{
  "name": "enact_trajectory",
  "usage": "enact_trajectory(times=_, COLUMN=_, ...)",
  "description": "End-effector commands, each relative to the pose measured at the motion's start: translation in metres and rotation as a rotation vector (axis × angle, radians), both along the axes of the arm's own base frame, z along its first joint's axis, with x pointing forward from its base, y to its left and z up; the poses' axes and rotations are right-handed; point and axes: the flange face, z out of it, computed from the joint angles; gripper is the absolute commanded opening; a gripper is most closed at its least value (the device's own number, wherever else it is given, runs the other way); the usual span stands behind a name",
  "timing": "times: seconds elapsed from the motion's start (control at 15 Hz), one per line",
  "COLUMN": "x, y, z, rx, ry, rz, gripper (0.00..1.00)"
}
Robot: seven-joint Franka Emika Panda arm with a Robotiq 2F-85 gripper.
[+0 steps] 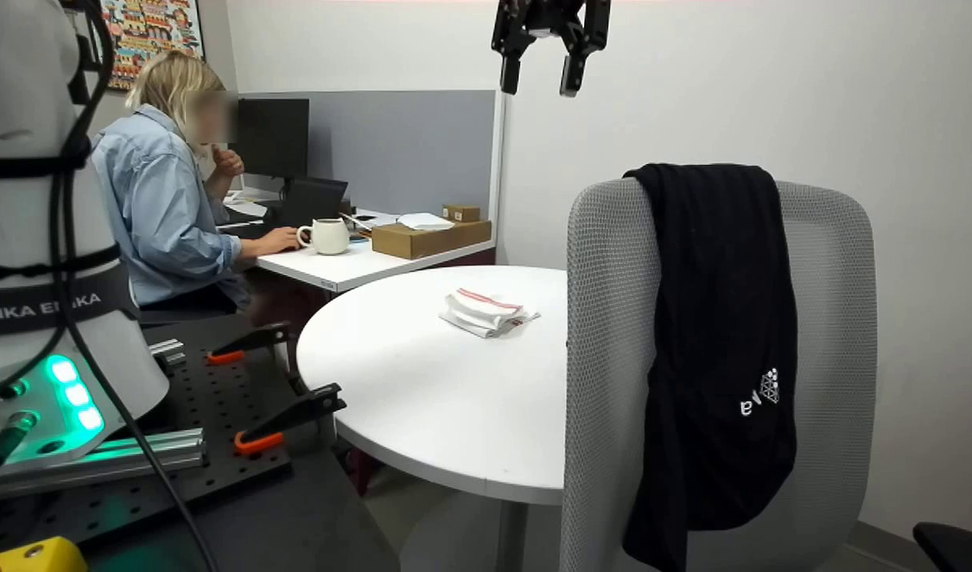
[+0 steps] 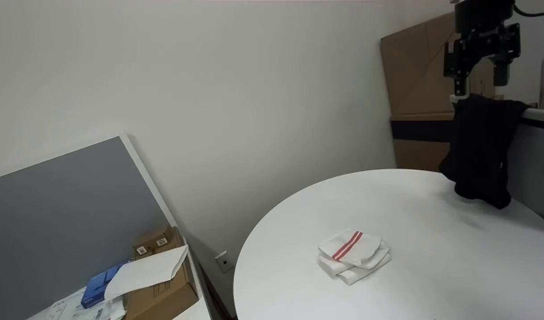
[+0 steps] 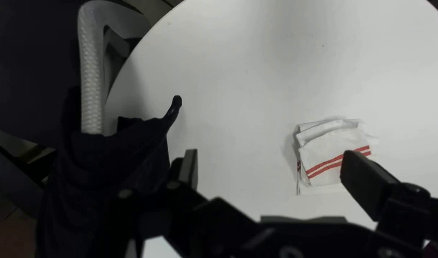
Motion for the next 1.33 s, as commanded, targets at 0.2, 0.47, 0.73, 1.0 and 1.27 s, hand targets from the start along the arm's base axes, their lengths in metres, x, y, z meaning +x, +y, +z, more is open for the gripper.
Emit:
enact_trajectory(times=0.2, x=0.000, y=0.000, z=0.001, rx=0.000, ry=0.001, rz=0.000, gripper=1.00)
enact_trajectory(times=0.47, x=0.000, y=0.000, z=0.001, rx=0.000, ry=0.001, rz=0.000, gripper=1.00)
enact_trajectory(times=0.73, x=0.003, y=-0.007, z=0.015, rx=-0.088, ry=-0.070, rz=-0.065, gripper=1.00)
enact_trajectory(times=1.0, x=0.013, y=-0.045, z=0.037, rx=-0.257, ry=-0.167, rz=-0.188, gripper=1.00)
enact_trajectory(times=1.27, x=0.022, y=-0.086, z=0.040, rx=-0.384, ry=-0.246, rz=-0.338, gripper=1.00)
